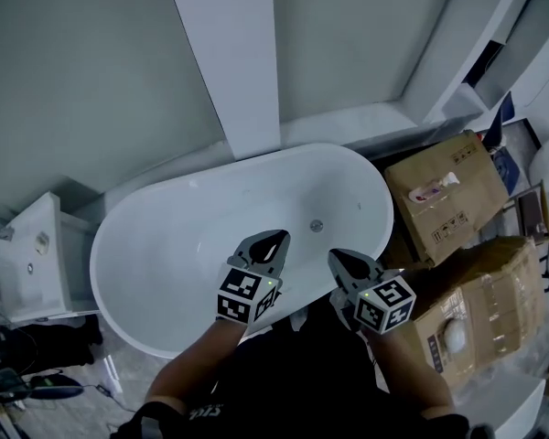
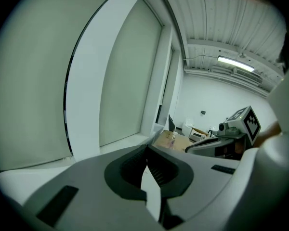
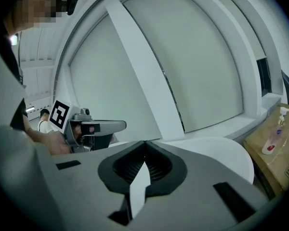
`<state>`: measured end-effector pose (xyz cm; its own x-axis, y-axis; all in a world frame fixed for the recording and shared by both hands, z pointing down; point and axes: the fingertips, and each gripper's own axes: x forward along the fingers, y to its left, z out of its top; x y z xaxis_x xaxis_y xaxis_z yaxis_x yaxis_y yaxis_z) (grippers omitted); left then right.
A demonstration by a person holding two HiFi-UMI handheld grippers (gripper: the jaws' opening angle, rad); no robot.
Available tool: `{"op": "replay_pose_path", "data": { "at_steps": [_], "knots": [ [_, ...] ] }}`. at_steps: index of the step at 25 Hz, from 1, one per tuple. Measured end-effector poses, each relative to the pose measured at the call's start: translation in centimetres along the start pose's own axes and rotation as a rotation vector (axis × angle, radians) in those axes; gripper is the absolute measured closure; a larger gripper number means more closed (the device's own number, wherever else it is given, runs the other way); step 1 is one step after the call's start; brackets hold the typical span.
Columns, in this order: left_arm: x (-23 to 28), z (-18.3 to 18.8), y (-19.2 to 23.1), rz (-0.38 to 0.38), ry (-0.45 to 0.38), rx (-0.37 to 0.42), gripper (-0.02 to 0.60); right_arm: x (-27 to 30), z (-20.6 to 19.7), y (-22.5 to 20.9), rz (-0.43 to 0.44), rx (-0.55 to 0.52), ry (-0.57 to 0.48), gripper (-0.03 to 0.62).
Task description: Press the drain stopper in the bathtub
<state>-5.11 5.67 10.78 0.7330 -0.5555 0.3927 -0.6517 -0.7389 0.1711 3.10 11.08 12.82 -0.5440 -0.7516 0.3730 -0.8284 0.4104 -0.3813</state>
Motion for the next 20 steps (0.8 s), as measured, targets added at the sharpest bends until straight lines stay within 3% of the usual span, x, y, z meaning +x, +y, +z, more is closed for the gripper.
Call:
{"op": "replay_pose_path", "data": {
  "at_steps": [11,17,20],
  "knots": [
    [10.8,-1.5,1.3,0.04,0.125,-0.052,0.568,4.6,-1.0,-11.4,0.045,0.073,0.083,0.579],
    [17.2,-4.9,2.3,0.061,0.167,-0.163,0.568,7.8,-5.1,-17.1,0.097,0.048,0.199,0.579],
    [20.0,-7.1,2.7,0.074,0.185,-0.176,0.568,9.3,-7.8,-19.8,0.115,0.023,0.258,0.58]
  ]
}}
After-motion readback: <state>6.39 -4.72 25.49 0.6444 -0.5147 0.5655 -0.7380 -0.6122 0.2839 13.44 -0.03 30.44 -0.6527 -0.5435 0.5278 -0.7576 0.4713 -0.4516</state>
